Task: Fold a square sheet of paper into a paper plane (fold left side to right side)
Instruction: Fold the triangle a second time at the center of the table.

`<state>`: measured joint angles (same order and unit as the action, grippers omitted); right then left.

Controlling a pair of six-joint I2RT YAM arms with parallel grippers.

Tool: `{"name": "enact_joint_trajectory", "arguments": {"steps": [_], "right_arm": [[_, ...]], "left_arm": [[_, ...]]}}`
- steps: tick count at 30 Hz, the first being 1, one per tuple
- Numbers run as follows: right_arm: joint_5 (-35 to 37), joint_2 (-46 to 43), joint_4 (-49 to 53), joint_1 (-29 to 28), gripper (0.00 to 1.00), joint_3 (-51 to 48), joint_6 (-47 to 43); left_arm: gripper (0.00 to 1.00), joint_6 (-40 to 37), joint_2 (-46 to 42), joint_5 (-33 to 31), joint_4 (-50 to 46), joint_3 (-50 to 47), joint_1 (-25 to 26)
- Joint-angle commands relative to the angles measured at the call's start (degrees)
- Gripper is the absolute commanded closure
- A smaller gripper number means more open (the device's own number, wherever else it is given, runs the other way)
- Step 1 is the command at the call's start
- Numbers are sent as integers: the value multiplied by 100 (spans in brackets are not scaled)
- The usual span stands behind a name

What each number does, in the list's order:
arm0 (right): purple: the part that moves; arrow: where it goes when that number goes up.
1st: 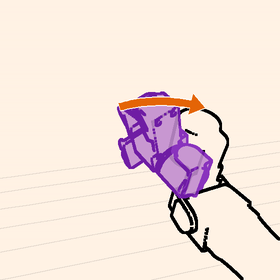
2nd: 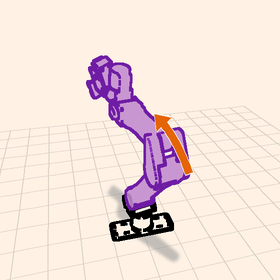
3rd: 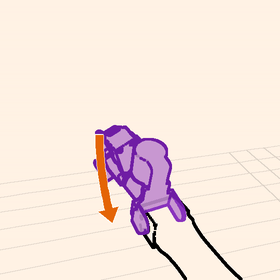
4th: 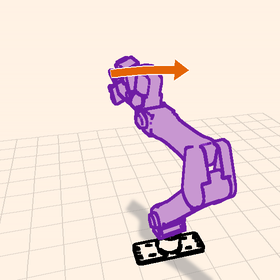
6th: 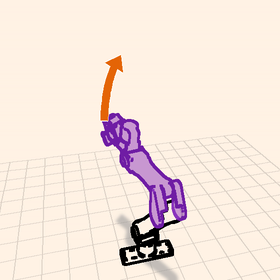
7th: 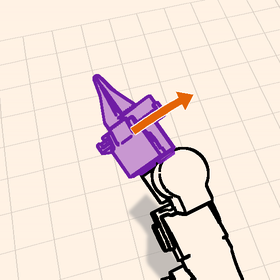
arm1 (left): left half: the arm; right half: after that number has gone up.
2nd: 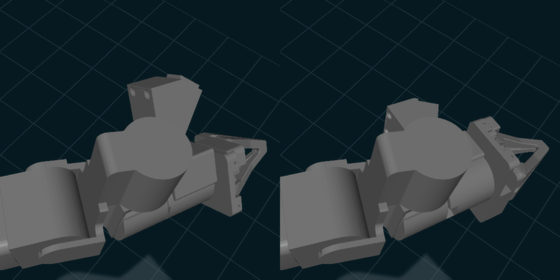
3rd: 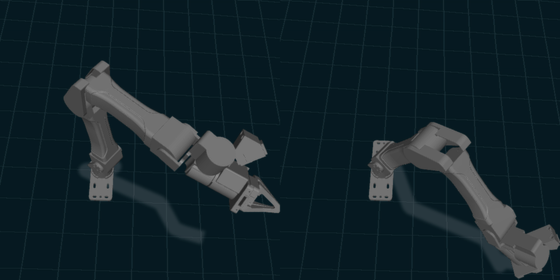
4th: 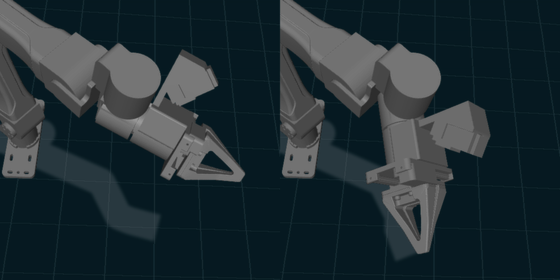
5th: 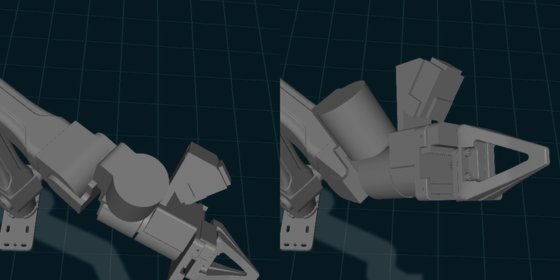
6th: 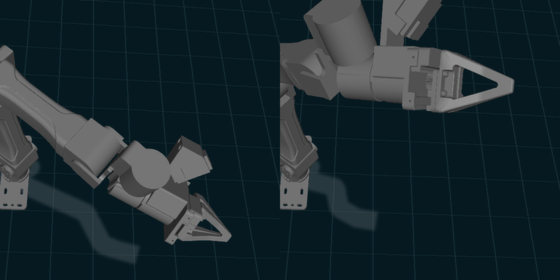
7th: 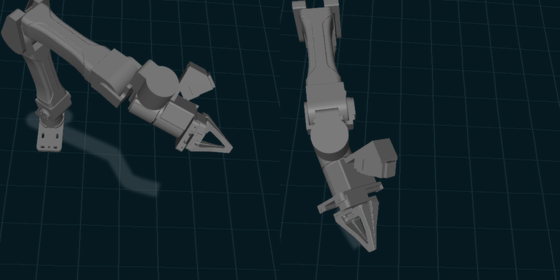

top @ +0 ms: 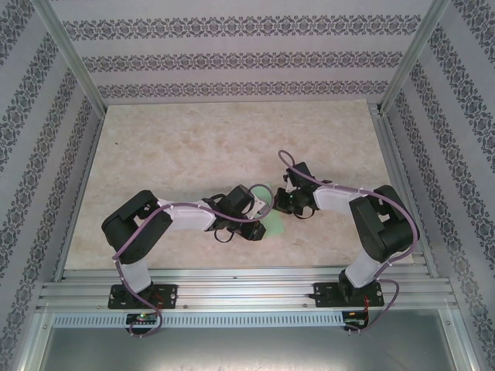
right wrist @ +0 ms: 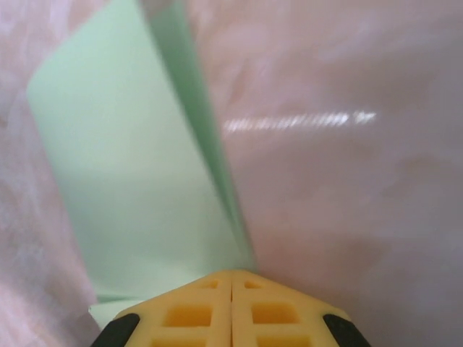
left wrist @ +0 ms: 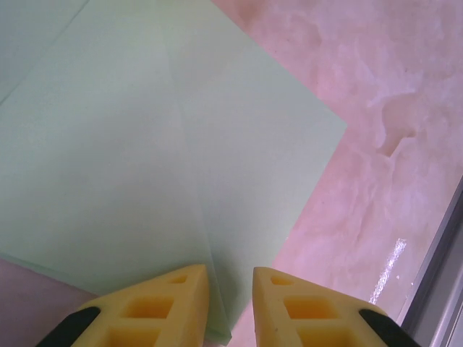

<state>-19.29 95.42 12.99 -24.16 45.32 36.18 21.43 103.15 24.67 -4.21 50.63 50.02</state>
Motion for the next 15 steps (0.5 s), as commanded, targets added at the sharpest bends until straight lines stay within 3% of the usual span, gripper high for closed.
{"name": "enact_joint_trajectory", "arguments": {"steps": [1, 4, 8, 12, 15], "right_arm": [[403, 56, 251, 175, 93, 256, -429], [299, -95, 327, 254, 92, 288, -476], [65, -598, 292, 262, 82, 97, -377], [-651, -969, -233, 248, 71, -395, 32], [-874, -922, -503, 161, 68, -665, 246]], "left_arm": [[74, -129, 149, -133, -635, -290, 157], [74, -108, 75, -109, -602, -289, 159], [74, -16, -97, -67, -473, -239, 157], [73, -23, -81, -59, -473, -91, 157], [73, -40, -42, -65, -460, -100, 157]]}}
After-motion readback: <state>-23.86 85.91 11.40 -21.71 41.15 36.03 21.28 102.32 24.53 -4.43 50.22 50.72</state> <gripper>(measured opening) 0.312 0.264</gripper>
